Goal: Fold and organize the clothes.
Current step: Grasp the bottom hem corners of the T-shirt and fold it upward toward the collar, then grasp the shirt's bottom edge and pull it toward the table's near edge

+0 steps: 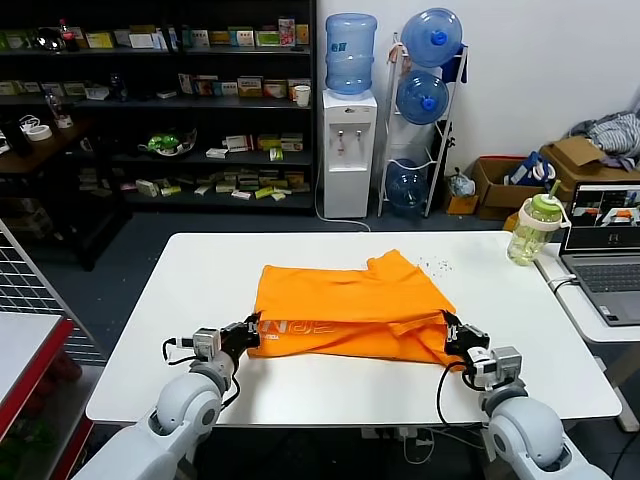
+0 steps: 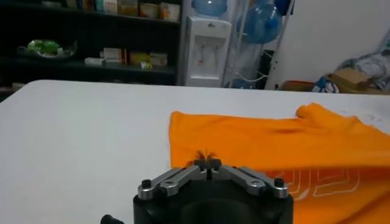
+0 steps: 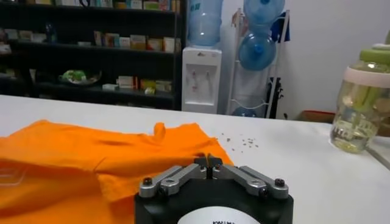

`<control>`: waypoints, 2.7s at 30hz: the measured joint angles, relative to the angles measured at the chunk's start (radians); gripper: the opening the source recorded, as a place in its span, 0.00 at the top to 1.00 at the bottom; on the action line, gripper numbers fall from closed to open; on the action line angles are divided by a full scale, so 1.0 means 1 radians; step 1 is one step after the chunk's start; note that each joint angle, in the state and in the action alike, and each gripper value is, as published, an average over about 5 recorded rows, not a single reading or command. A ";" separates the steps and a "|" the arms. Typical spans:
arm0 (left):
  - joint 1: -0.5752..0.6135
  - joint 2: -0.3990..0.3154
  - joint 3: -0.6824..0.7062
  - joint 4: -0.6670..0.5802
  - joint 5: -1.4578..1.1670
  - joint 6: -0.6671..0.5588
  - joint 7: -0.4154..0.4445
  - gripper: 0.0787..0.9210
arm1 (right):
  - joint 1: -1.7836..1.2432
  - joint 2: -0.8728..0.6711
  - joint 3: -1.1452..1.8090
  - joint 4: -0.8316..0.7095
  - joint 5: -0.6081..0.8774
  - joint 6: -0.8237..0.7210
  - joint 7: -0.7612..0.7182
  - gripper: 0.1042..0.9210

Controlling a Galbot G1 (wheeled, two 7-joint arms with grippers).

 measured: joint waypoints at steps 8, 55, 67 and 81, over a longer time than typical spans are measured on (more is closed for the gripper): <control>-0.024 -0.015 -0.004 0.032 0.020 0.006 -0.005 0.77 | 0.037 -0.001 -0.020 -0.029 0.005 -0.002 -0.009 0.72; 0.185 -0.115 -0.103 0.070 0.224 -0.116 0.093 0.56 | -0.241 -0.001 0.109 -0.041 -0.044 0.034 -0.158 0.87; 0.173 -0.119 -0.092 0.074 0.229 -0.116 0.083 0.95 | -0.268 -0.017 0.132 -0.009 -0.025 0.055 -0.148 0.98; 0.278 0.008 -0.142 -0.123 0.084 -0.051 0.018 0.98 | -0.439 -0.087 0.229 0.161 0.085 0.009 -0.107 0.98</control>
